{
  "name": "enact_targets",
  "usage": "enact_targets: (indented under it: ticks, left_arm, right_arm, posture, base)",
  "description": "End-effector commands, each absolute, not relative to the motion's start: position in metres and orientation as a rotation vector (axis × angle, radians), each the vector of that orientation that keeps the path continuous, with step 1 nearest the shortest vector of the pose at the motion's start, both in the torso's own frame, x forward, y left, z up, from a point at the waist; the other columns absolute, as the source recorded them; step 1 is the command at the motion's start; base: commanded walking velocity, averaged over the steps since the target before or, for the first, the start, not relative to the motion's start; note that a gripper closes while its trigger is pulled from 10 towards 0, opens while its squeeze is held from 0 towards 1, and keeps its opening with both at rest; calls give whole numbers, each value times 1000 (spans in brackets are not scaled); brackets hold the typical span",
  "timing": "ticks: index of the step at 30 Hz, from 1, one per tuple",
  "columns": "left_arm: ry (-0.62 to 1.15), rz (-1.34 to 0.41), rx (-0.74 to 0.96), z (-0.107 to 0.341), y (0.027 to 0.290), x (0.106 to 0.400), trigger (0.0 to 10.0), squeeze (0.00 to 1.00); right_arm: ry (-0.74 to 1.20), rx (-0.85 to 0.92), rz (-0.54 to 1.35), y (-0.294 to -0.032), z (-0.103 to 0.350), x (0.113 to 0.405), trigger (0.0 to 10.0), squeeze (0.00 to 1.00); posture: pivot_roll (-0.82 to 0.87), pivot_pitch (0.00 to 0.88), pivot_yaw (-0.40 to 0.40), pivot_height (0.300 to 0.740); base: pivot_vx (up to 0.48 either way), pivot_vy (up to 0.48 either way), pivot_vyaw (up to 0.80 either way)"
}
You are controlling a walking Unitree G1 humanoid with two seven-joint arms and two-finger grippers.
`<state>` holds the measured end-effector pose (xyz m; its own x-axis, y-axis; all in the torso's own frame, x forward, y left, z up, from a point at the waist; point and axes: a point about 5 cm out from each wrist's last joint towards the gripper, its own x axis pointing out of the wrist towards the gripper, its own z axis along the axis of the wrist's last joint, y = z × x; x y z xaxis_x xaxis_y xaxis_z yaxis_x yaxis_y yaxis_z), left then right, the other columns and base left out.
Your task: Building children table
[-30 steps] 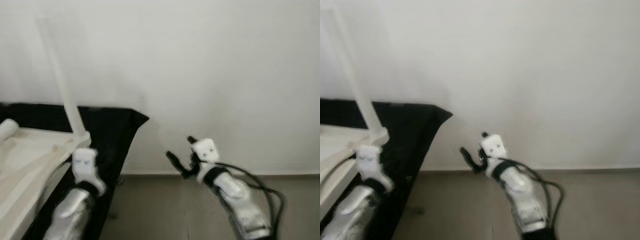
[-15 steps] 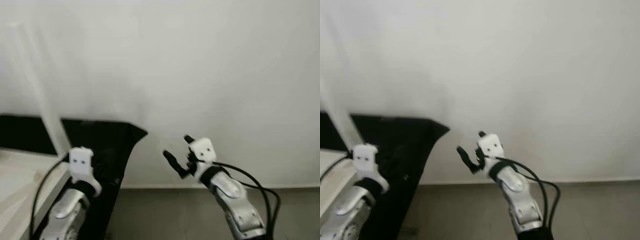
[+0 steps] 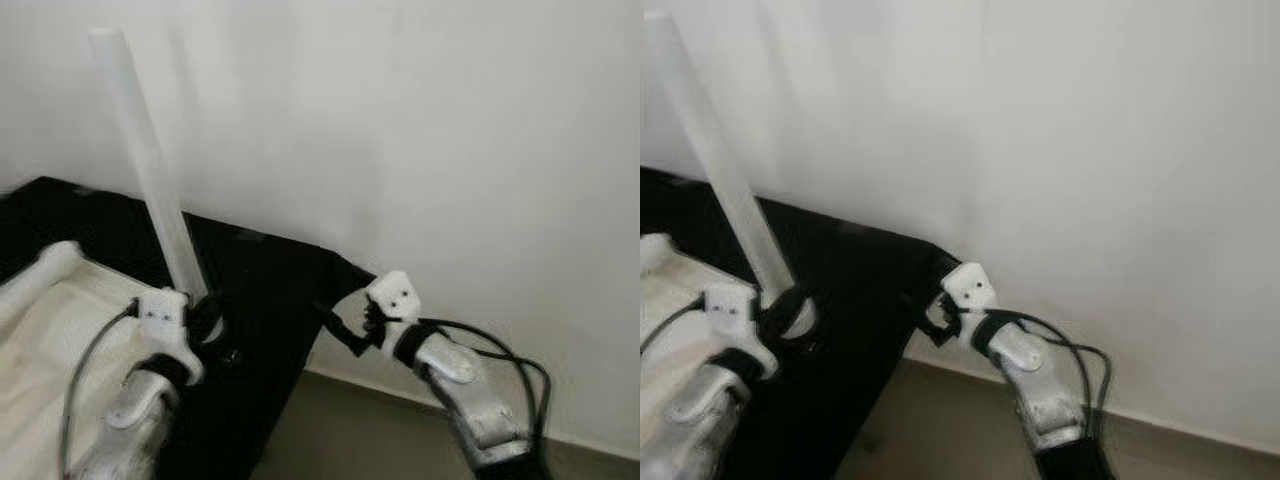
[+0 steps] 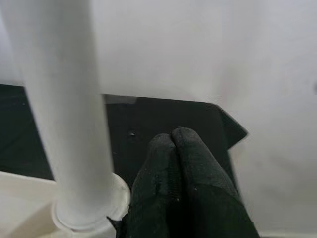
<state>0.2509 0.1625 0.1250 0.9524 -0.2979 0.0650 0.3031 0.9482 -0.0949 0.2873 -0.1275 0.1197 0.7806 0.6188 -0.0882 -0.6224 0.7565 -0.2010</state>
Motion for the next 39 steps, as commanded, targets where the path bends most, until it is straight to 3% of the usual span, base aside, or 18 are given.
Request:
enact_targets:
  ticks: [1,39]
  left_arm:
    - [-62,-279,-99,127,168,250,10000,0]
    - [-66,-283,-88,127,169,250,10000,0]
  right_arm:
    - [4,-215,698,-123,122,287,10000,0]
    - [3,-255,880,-116,122,285,10000,0]
  posture:
    - [-88,0,9,740]
    - [-80,0,13,740]
  base:
    - [0,0,800]
    - [0,0,800]
